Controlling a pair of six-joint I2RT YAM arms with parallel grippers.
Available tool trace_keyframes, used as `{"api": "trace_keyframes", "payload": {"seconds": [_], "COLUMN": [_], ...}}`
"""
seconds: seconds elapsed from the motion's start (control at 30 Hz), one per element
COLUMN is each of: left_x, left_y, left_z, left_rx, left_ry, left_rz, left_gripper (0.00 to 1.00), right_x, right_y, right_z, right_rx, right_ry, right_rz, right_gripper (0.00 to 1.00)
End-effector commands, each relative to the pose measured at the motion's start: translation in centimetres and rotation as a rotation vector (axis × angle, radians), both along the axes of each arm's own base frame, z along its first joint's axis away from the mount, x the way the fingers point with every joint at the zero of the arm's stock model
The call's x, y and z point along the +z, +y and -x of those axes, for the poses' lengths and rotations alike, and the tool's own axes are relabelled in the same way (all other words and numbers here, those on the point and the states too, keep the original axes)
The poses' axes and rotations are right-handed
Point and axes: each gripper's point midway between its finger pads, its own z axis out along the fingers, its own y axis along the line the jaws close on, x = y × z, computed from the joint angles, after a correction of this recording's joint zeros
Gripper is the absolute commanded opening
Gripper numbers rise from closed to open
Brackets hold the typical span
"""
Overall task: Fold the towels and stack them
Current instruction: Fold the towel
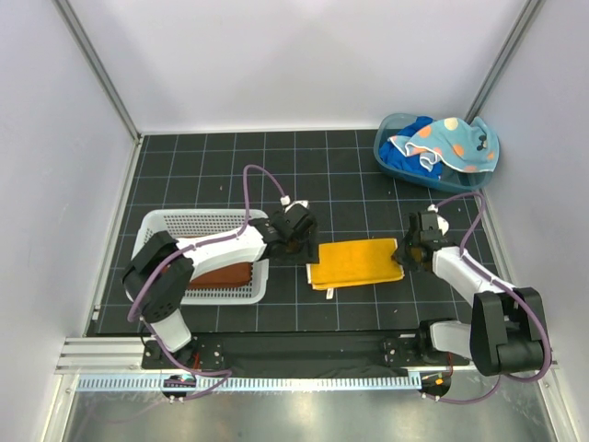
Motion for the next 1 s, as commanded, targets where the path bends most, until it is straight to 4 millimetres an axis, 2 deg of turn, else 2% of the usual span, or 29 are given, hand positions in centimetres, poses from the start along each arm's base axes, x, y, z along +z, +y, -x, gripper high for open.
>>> {"api": "trace_keyframes", "payload": {"seconds": [0.0, 0.17, 0.37, 0.6, 0.7, 0.83, 0.97], "left_x": [-0.7, -2.2, -4.7, -7.5, -8.2, -8.2, -8.1], "left_y": [-2.0, -3.3, -3.1, -3.5, -3.5, -3.8, -3.8], "left_z": [0.1, 0.7, 1.2, 2.7, 3.2, 3.3, 3.3], "left_rx": [-0.008, -0.018, 0.027, 0.048, 0.052, 0.050, 0.036], "left_ry": [0.033, 0.095, 0.145, 0.169, 0.183, 0.183, 0.187], "left_rz": [0.096, 0.143, 0.123, 0.058, 0.042, 0.043, 0.026], "left_gripper": [0.68, 0.67, 0.63, 0.59, 0.54, 0.38, 0.33], "right_x": [0.1, -0.2, -0.2, -0.1, -0.2, -0.1, 0.4], "right_y": [-1.3, -1.6, -1.7, -1.6, -1.6, -1.5, -1.7], "right_z": [-0.5, -0.4, -0.6, -0.7, -0.7, -0.7, -0.8], "right_rx": [-0.016, -0.020, -0.022, -0.018, -0.016, -0.014, -0.015], "right_ry": [-0.002, 0.007, 0.004, -0.002, 0.000, -0.005, -0.017], "right_rz": [0.019, 0.013, 0.005, 0.001, -0.002, -0.006, 0.002], "right_gripper": [0.30, 0.30, 0.30, 0.30, 0.30, 0.30, 0.30]}}
